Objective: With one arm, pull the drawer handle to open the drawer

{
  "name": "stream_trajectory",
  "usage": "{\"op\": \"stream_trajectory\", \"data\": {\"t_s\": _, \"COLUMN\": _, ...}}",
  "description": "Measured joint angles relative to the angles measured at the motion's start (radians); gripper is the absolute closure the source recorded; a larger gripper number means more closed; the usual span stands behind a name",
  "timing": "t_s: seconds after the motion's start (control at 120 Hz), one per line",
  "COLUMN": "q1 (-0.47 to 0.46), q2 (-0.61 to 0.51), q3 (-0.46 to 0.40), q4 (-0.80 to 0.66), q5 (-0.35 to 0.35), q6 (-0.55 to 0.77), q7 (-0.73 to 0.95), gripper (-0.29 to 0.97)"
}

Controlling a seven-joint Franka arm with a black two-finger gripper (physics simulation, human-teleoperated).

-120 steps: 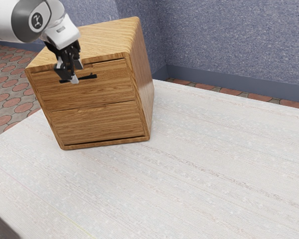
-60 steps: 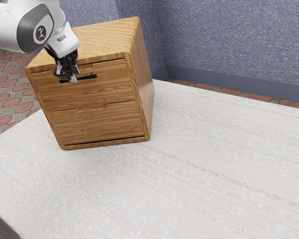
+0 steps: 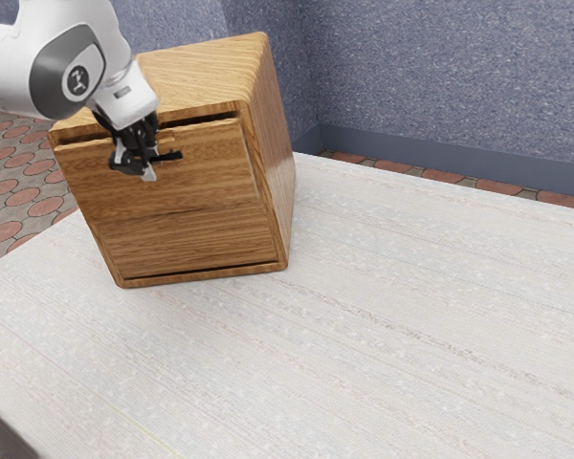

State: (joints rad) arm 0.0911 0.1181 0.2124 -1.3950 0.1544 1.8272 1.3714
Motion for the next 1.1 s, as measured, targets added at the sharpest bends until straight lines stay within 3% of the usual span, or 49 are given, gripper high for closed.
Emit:
{"op": "stream_trajectory", "data": {"t_s": 0.158, "q1": -0.021, "q2": -0.067, "q3": 0.0, "q4": -0.077, "q5": 0.005, "q6": 0.001, "q7": -0.009, "gripper": 0.61}}
{"op": "stream_trajectory", "data": {"t_s": 0.308, "q1": -0.041, "q2": -0.156, "q3": -0.001, "q4": -0.191, "q5": 0.009, "q6": 0.016, "q7": -0.02, "gripper": 0.58}}
{"op": "stream_trajectory", "data": {"t_s": 0.375, "q1": -0.052, "q2": -0.2, "q3": -0.003, "q4": -0.235, "q5": 0.013, "q6": 0.025, "q7": -0.025, "gripper": 0.66}}
{"op": "stream_trajectory", "data": {"t_s": 0.567, "q1": -0.083, "q2": -0.287, "q3": -0.005, "q4": -0.322, "q5": 0.039, "q6": 0.039, "q7": -0.046, "gripper": 0.73}}
{"op": "stream_trajectory", "data": {"t_s": 0.708, "q1": -0.091, "q2": -0.329, "q3": -0.007, "q4": -0.369, "q5": 0.043, "q6": 0.045, "q7": -0.082, "gripper": 0.63}}
{"op": "stream_trajectory", "data": {"t_s": 0.792, "q1": -0.098, "q2": -0.361, "q3": -0.011, "q4": -0.392, "q5": 0.042, "q6": 0.041, "q7": -0.111, "gripper": 0.75}}
{"op": "stream_trajectory", "data": {"t_s": 0.85, "q1": -0.101, "q2": -0.373, "q3": -0.013, "q4": -0.401, "q5": 0.043, "q6": 0.04, "q7": -0.138, "gripper": 0.75}}
{"op": "stream_trajectory", "data": {"t_s": 1.1, "q1": -0.114, "q2": -0.398, "q3": -0.022, "q4": -0.421, "q5": 0.041, "q6": 0.029, "q7": -0.268, "gripper": 0.61}}
